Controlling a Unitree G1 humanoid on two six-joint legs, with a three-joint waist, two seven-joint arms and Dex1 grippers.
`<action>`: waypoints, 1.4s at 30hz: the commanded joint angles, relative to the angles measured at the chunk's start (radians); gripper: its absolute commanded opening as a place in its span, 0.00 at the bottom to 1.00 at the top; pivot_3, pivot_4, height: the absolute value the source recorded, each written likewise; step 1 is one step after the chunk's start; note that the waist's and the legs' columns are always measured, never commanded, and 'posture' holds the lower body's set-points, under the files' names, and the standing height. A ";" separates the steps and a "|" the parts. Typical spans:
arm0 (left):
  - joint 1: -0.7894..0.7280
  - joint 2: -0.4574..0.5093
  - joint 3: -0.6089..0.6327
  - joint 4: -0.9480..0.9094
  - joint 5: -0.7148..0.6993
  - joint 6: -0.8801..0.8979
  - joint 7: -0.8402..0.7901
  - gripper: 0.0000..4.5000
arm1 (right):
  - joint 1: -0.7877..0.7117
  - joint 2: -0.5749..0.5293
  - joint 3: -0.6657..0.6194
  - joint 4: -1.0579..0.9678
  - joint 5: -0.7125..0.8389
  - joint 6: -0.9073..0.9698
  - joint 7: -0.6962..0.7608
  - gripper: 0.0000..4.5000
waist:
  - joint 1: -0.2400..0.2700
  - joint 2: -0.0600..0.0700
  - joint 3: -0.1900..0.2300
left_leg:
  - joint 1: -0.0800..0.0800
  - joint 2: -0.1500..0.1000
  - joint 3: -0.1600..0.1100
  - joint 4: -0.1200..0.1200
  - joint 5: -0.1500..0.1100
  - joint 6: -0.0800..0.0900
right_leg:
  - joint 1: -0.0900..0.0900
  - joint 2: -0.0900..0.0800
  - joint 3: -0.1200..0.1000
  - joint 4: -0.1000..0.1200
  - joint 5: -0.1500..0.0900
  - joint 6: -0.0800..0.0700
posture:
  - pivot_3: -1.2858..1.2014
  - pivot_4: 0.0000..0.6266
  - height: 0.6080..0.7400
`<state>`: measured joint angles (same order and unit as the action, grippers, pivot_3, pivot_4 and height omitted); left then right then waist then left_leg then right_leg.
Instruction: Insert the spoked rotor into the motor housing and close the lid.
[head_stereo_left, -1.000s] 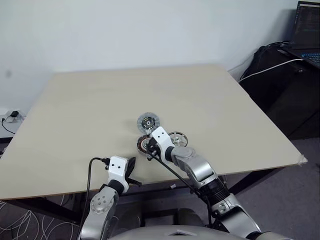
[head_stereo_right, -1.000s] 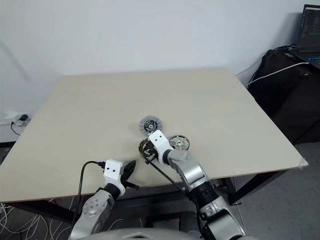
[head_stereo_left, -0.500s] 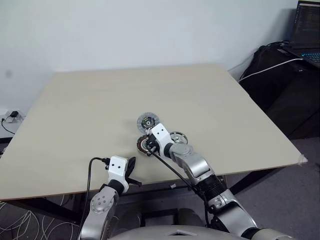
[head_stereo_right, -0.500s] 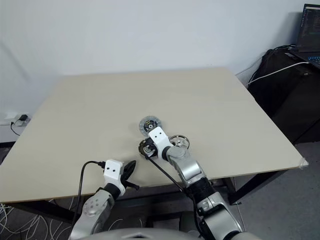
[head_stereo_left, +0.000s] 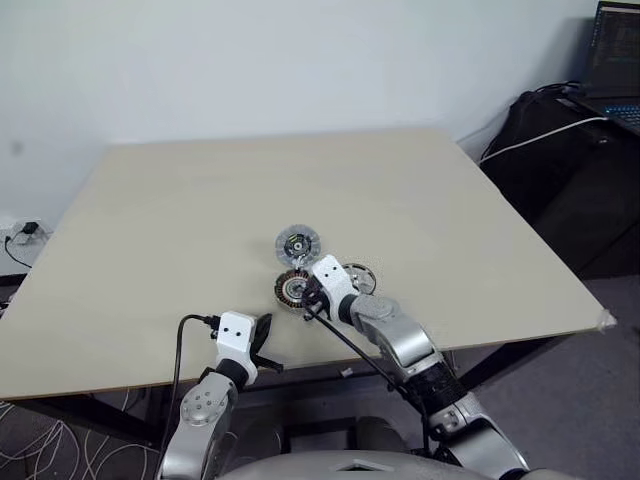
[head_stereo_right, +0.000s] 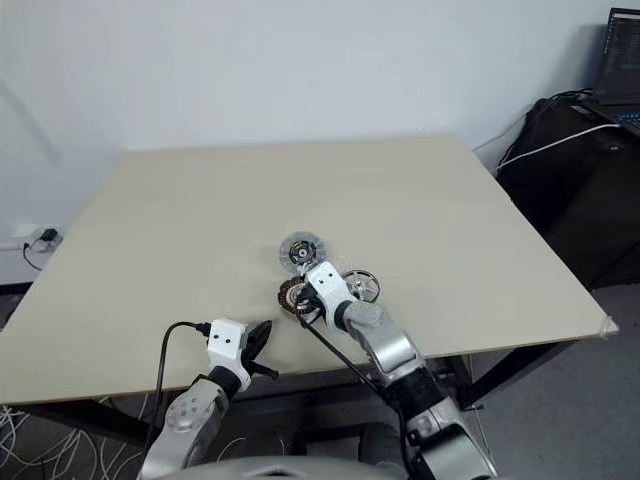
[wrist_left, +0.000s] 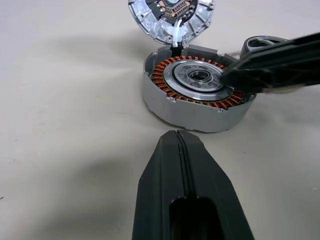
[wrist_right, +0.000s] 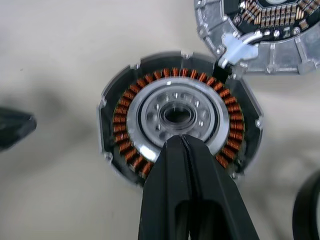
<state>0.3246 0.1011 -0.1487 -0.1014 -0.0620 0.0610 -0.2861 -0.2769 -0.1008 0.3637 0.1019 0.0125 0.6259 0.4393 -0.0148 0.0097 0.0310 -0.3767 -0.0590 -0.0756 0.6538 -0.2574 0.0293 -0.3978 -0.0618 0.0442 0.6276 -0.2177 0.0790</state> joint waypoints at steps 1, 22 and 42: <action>-0.017 -0.003 0.001 -0.030 -0.011 -0.010 -0.001 0.00 | 0.007 0.008 -0.035 -0.064 0.023 -0.001 -0.008 0.01 | 0.000 0.000 0.000 | 0.000 0.000 0.000 0.000 0.000 0.000 | 0.000 0.000 0.000 0.000 0.000 0.000 | 0.52 0.00 1.00; -0.022 0.001 0.003 -0.022 -0.023 -0.006 0.002 0.00 | -0.110 0.100 -0.041 0.086 0.007 -0.088 -0.069 0.01 | -0.001 0.000 0.001 | 0.000 0.000 0.000 -0.001 0.000 0.000 | 0.000 0.000 0.000 0.000 0.000 0.000 | 0.52 0.00 1.00; -0.022 -0.012 0.004 -0.009 -0.028 -0.016 0.008 0.00 | -0.084 0.061 -0.006 0.117 -0.038 -0.036 -0.050 0.01 | -0.006 0.001 0.000 | 0.000 0.000 0.000 -0.001 0.001 0.000 | 0.000 0.000 0.000 0.000 0.001 -0.001 | 0.52 0.00 1.00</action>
<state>0.3151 0.0927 -0.1470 -0.0958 -0.0870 0.0608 -0.2828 -0.3648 -0.0345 0.3490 0.2534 -0.0135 0.5731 0.3895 -0.0212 0.0109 0.0312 -0.3764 -0.0591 -0.0757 0.6527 -0.2569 0.0295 -0.3980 -0.0615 0.0444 0.6277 -0.2175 0.0784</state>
